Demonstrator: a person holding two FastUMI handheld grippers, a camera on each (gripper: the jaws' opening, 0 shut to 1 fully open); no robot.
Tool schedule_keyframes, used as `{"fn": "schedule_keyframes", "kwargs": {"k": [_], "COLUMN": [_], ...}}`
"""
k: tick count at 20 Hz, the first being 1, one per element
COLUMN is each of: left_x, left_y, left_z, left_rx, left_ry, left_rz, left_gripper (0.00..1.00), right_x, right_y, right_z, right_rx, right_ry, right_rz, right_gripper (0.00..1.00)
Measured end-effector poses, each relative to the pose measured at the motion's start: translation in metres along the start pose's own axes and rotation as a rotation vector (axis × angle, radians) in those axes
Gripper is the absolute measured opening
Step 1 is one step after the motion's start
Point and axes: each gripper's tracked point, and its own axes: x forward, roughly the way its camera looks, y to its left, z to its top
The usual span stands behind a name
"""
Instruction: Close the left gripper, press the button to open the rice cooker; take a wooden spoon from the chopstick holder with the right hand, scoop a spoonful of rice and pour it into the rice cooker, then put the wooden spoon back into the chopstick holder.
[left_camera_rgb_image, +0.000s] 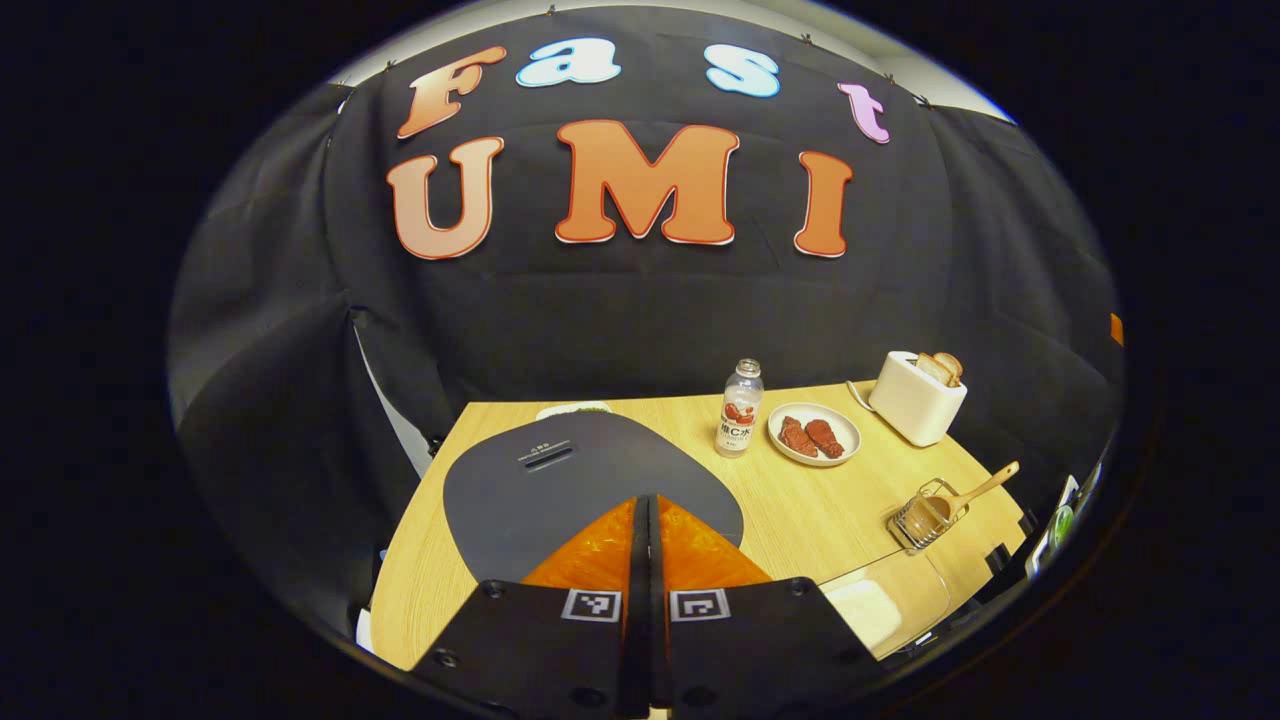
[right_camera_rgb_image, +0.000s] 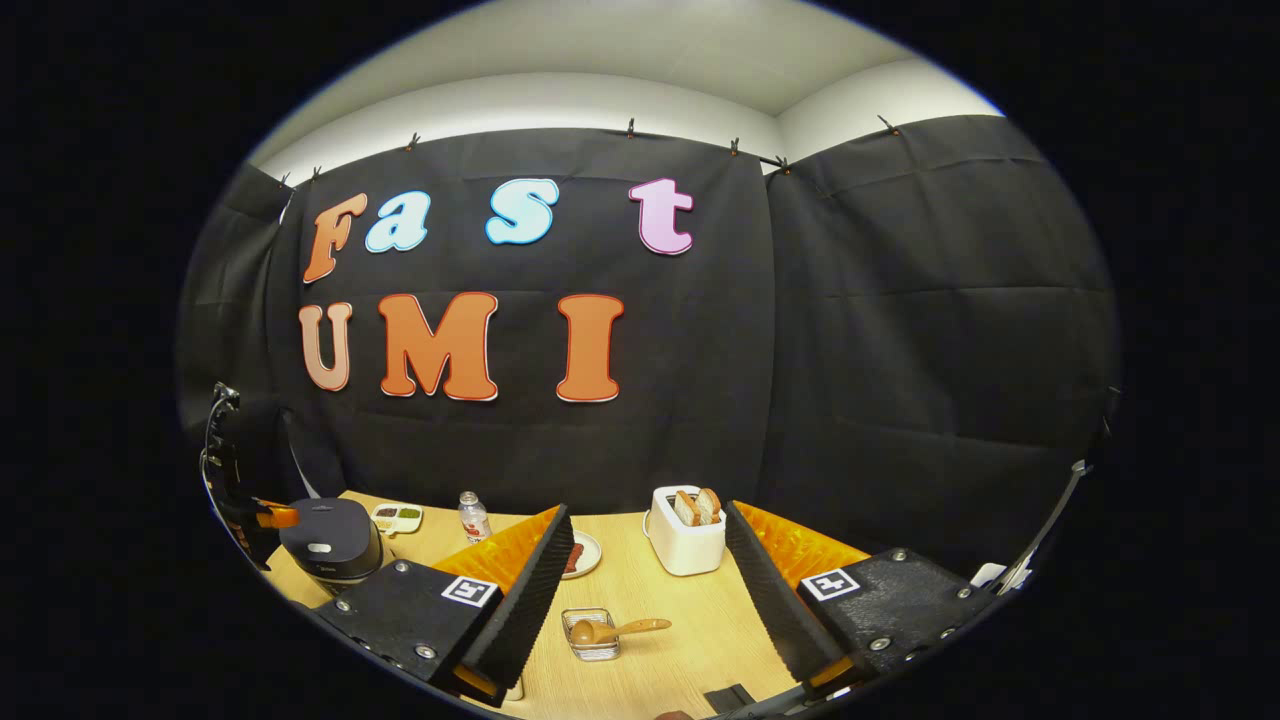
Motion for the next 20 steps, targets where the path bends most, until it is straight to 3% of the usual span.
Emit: {"fn": "schedule_keyframes", "kwargs": {"k": [6,7,8,10,20], "left_x": [0.024,0.027,0.027,0.029,0.029], "left_y": [-0.003,-0.003,-0.003,-0.003,-0.005], "left_z": [-0.03,-0.034,-0.037,-0.04,-0.049], "left_rx": [-0.018,-0.024,-0.031,-0.037,0.011], "left_ry": [0.078,0.089,0.097,0.113,0.197], "left_rz": [-0.04,-0.044,-0.047,-0.049,-0.064], "left_gripper": [0.0,0.04,0.0,0.04,0.01], "right_x": [0.002,0.002,0.003,0.003,0.01], "right_y": [-0.001,0.001,0.002,0.004,0.005], "right_z": [-0.008,-0.01,-0.011,-0.013,-0.025], "right_rx": [0.004,0.007,0.01,0.012,0.031], "right_ry": [0.017,0.023,0.027,0.034,0.065], "right_rz": [-0.006,-0.004,-0.003,0.003,0.012], "right_gripper": [0.95,0.95,0.95,0.95,0.95]}}
